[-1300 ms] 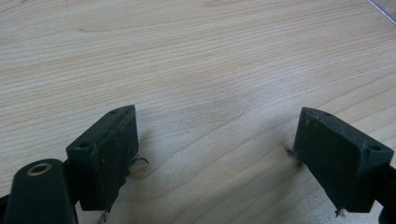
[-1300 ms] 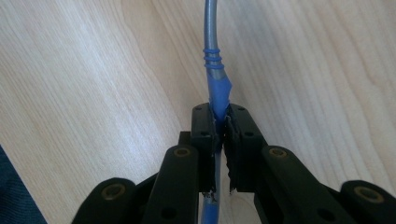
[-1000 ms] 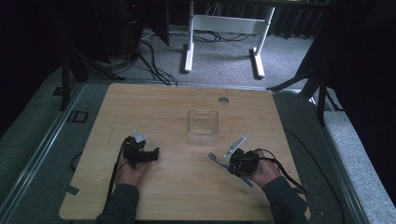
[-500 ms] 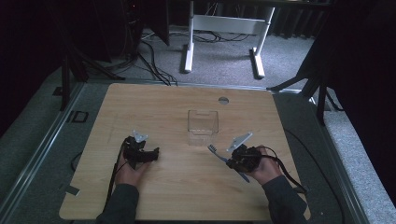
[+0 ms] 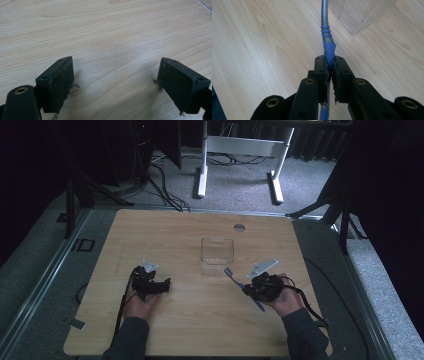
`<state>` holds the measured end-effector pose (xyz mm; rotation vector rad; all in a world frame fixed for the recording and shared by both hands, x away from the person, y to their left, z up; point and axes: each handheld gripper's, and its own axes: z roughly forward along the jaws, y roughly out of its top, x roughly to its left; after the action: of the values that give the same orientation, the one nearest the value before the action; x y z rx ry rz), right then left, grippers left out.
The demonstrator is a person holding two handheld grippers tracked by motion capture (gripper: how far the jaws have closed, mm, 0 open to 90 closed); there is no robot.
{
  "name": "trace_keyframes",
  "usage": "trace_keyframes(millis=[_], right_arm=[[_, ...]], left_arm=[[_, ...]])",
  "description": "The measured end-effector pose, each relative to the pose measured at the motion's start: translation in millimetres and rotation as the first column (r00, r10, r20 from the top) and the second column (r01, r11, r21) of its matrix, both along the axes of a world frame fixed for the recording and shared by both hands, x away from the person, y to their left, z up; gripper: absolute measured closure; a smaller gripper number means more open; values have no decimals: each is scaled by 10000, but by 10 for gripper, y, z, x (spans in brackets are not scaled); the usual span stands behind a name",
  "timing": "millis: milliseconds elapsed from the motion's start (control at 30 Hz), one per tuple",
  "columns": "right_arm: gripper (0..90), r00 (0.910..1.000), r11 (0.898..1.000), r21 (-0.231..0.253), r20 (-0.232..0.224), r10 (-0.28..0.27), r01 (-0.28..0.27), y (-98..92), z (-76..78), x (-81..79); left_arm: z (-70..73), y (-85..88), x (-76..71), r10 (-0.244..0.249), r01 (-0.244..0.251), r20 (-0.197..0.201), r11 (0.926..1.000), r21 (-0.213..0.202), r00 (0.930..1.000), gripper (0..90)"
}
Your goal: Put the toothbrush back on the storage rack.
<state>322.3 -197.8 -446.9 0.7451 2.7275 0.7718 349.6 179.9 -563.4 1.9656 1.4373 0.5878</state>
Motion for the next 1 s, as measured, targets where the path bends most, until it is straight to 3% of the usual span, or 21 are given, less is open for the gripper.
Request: trace_keyframes(millis=[533,1000], right_arm=[[821,9977,9971,724,620,-266,221,25,122,5],[821,9913,9861,1569,1097,-726,549,21,154,19]], left_arm=[[0,0,0,-3,3,0,10000,2,10000,144],[-1,-1,0,12,-12,10,10000,-14,10000,144]])
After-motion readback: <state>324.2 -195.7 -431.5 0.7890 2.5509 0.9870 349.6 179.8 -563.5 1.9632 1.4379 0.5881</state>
